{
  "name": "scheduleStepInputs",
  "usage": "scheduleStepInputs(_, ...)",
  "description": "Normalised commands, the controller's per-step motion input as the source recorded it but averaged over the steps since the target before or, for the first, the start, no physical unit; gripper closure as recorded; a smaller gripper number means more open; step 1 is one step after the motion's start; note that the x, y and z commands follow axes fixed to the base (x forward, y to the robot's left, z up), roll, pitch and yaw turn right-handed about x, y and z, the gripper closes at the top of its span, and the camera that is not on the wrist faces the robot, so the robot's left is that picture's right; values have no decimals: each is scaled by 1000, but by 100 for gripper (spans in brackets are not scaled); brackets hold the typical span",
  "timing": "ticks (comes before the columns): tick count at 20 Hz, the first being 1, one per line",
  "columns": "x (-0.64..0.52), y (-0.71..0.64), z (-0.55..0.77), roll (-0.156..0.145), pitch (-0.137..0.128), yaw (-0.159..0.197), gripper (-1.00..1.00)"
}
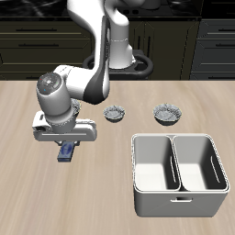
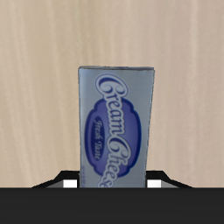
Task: Place the cream cheese in the largest bowl
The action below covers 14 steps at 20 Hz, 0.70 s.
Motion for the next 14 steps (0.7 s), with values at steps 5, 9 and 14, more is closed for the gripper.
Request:
scheduleStepInputs(5,-74,65,204,-15,-30,17,100)
scheduleStepInputs(9,-145,17,324,-53,-33,20,100)
scheduleStepInputs(14,-156,13,291,-31,-18,33,100)
